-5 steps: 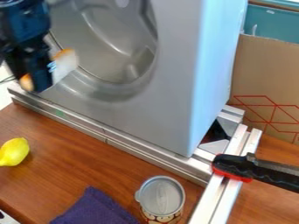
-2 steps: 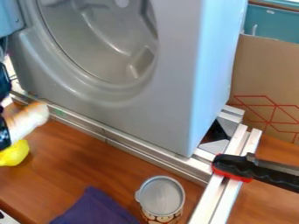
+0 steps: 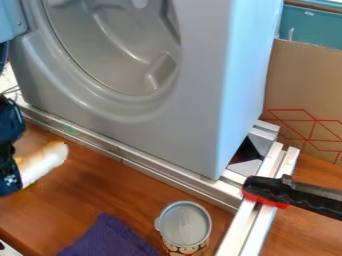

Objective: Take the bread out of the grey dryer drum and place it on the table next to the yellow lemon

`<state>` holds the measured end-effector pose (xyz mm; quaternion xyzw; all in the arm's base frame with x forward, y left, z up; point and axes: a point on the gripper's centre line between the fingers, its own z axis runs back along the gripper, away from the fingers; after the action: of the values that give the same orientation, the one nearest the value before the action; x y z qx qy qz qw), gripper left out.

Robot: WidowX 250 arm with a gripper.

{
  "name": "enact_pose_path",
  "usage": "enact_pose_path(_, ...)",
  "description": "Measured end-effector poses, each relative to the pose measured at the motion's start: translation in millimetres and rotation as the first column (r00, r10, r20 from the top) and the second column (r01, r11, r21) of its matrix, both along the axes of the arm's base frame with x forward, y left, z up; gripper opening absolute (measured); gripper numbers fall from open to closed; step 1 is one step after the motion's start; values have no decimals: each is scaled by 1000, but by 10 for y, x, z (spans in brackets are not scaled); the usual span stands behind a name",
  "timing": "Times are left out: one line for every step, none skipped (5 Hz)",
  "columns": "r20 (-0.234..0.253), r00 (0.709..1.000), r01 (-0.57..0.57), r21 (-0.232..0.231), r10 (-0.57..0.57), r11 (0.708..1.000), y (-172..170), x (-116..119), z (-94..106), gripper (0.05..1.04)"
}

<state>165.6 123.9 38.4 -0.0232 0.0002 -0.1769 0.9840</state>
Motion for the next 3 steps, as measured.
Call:
enact_pose_path(19, 1000, 14, -36, -14, 999, 77, 3, -182, 657)
enact_pose_path(65, 997, 41, -44, -38, 998, 180, 41, -271, 657)
enact_pose_path(70, 996, 54, -46, -51, 997, 254, 81, -434, 657)
